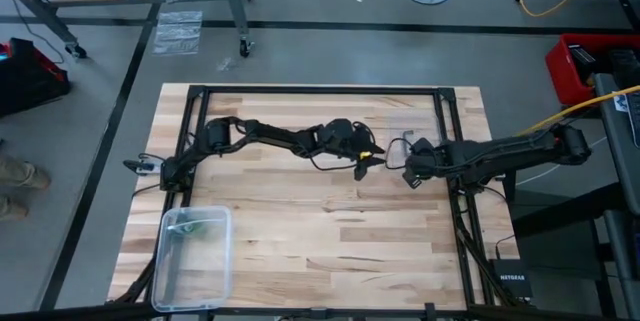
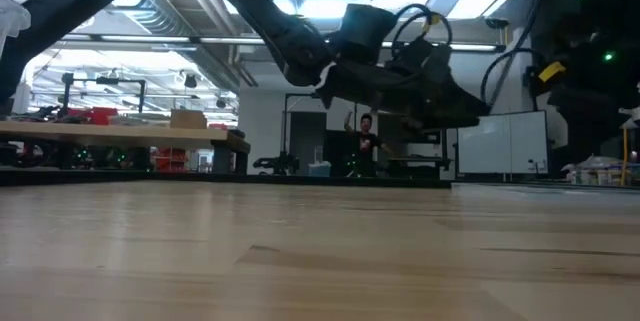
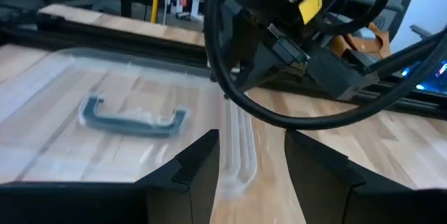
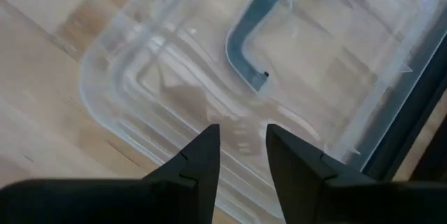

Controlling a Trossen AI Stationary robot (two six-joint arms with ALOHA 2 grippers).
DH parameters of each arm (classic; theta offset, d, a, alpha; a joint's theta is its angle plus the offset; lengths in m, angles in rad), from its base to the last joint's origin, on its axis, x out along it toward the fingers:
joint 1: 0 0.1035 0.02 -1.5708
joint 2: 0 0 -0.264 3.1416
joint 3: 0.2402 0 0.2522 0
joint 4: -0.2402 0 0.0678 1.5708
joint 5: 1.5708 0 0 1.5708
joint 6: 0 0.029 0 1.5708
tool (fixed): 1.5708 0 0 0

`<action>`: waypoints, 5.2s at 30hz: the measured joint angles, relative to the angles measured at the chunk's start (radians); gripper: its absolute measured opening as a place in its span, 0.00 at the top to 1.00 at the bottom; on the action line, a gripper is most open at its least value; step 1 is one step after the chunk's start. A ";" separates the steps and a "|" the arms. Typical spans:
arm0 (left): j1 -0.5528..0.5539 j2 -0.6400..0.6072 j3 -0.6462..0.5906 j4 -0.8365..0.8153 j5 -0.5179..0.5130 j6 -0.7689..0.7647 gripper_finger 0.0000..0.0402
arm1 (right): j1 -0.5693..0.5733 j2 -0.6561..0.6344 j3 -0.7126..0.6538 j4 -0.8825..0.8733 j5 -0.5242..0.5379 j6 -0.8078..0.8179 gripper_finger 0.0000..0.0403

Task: Roll bandage
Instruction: Put the transparent lid on the transparent bin

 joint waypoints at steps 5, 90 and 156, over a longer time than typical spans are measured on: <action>-0.001 0.061 0.082 -0.004 0.001 -0.001 0.61 | 0.000 -0.082 0.000 0.014 0.014 0.038 0.70; -0.067 0.167 0.251 -0.182 0.881 -0.288 0.76 | 0.004 0.373 -0.019 0.650 -0.334 0.076 0.70; -0.035 -0.788 -0.721 -1.001 0.009 0.182 0.99 | 0.062 0.895 0.296 1.406 -0.509 -0.131 0.70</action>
